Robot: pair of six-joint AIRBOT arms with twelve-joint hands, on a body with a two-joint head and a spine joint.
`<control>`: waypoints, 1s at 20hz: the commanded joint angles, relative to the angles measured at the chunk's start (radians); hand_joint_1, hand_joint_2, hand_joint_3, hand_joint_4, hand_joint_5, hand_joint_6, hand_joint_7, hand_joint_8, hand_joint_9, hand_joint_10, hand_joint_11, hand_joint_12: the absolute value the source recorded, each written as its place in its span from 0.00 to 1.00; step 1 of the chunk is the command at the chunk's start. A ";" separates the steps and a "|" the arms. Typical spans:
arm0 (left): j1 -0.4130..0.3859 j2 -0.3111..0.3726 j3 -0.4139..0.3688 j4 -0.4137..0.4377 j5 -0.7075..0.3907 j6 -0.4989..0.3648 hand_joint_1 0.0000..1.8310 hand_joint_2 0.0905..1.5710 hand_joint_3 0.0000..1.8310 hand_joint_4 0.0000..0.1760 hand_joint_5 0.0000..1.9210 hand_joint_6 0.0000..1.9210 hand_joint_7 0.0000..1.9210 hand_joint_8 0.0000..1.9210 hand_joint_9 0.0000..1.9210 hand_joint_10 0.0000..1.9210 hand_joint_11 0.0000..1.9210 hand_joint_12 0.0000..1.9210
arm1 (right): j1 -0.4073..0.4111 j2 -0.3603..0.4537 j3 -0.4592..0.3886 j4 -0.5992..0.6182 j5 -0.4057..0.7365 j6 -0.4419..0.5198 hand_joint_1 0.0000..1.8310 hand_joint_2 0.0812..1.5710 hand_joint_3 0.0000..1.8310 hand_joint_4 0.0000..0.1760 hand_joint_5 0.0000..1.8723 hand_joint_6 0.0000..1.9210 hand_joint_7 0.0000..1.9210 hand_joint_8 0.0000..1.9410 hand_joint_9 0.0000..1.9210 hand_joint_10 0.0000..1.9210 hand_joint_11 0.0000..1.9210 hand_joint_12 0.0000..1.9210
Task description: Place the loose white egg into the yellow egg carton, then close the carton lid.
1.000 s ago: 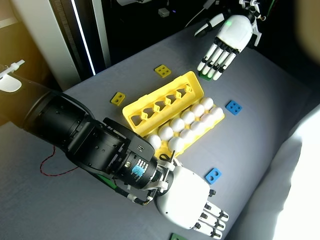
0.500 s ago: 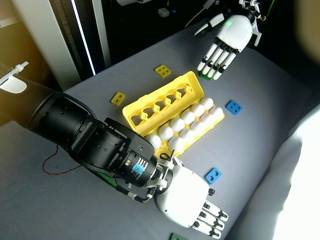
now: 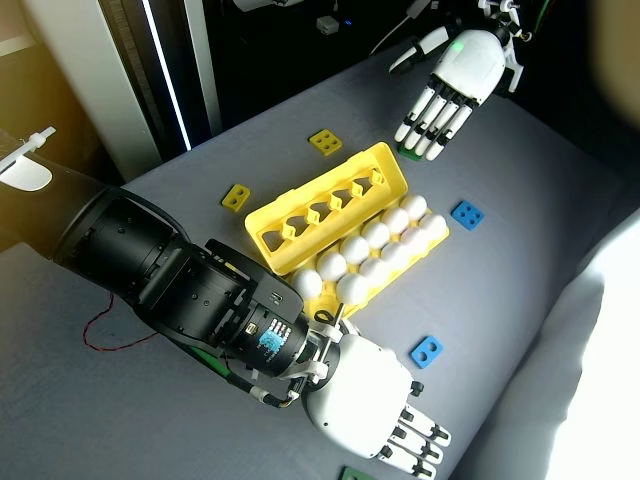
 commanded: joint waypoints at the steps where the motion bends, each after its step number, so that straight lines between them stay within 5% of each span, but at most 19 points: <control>1: -0.004 0.011 0.002 -0.065 -0.055 -0.001 0.00 0.71 0.00 0.00 0.18 0.00 0.19 0.00 0.14 0.00 0.00 0.20 | -0.003 0.014 0.005 -0.005 0.072 0.000 0.50 0.52 0.00 0.73 0.45 0.00 0.00 0.00 0.00 0.00 0.00 0.00; 5: -0.004 0.011 0.002 -0.065 -0.055 -0.001 0.00 0.70 0.00 0.00 0.18 0.00 0.19 0.00 0.15 0.00 0.00 0.20 | 0.000 0.013 0.005 -0.005 0.072 0.000 0.50 0.51 0.00 0.83 0.46 0.00 0.00 0.00 0.00 0.00 0.00 0.00; 7: -0.004 0.011 0.003 -0.065 -0.055 -0.001 0.00 0.70 0.00 0.00 0.18 0.00 0.20 0.00 0.15 0.00 0.00 0.21 | 0.001 0.012 0.005 -0.005 0.072 0.000 0.52 0.51 0.00 0.78 0.47 0.01 0.00 0.00 0.00 0.00 0.00 0.00; 8: -0.004 0.011 0.003 -0.065 -0.055 -0.001 0.00 0.70 0.00 0.00 0.18 0.00 0.19 0.00 0.15 0.00 0.00 0.21 | 0.002 0.012 0.005 -0.005 0.071 0.000 0.49 0.51 0.00 0.89 0.46 0.00 0.00 0.00 0.00 0.00 0.00 0.00; 9: -0.004 0.011 0.002 -0.065 -0.055 -0.001 0.00 0.70 0.00 0.00 0.18 0.00 0.19 0.00 0.15 0.00 0.00 0.22 | 0.002 0.012 0.005 -0.005 0.071 0.000 0.49 0.51 0.00 0.76 0.46 0.00 0.00 0.00 0.00 0.00 0.00 0.00; 11: -0.004 0.011 0.002 -0.065 -0.055 -0.001 0.00 0.71 0.00 0.00 0.19 0.00 0.20 0.00 0.16 0.00 0.00 0.24 | 0.006 0.013 0.005 -0.005 0.066 0.000 0.48 0.51 0.00 0.85 0.45 0.00 0.00 0.00 0.00 0.00 0.00 0.00; 12: -0.004 0.011 0.002 -0.065 -0.055 -0.001 0.00 0.71 0.00 0.00 0.18 0.00 0.19 0.00 0.14 0.00 0.00 0.21 | 0.009 0.013 0.005 -0.005 0.063 0.000 0.49 0.51 0.00 0.80 0.46 0.00 0.00 0.00 0.00 0.00 0.00 0.00; 14: -0.003 0.012 0.002 -0.065 -0.055 -0.001 0.00 0.70 0.00 0.00 0.18 0.00 0.19 0.00 0.14 0.00 0.00 0.22 | 0.014 0.013 0.005 -0.005 0.056 0.001 0.48 0.52 0.00 0.96 0.44 0.00 0.00 0.00 0.00 0.00 0.00 0.00; 17: -0.002 0.012 0.002 -0.065 -0.055 -0.001 0.00 0.70 0.00 0.00 0.18 0.00 0.19 0.00 0.15 0.00 0.00 0.22 | 0.015 0.018 0.005 -0.005 0.051 0.001 0.50 0.51 0.00 0.66 0.46 0.01 0.00 0.00 0.00 0.00 0.00 0.00; 20: -0.002 0.012 0.003 -0.065 -0.055 -0.001 0.00 0.70 0.00 0.00 0.17 0.00 0.18 0.00 0.14 0.00 0.00 0.19 | 0.016 0.021 0.005 -0.005 0.051 0.001 0.49 0.52 0.00 0.78 0.46 0.01 0.00 0.00 0.00 0.00 0.00 0.00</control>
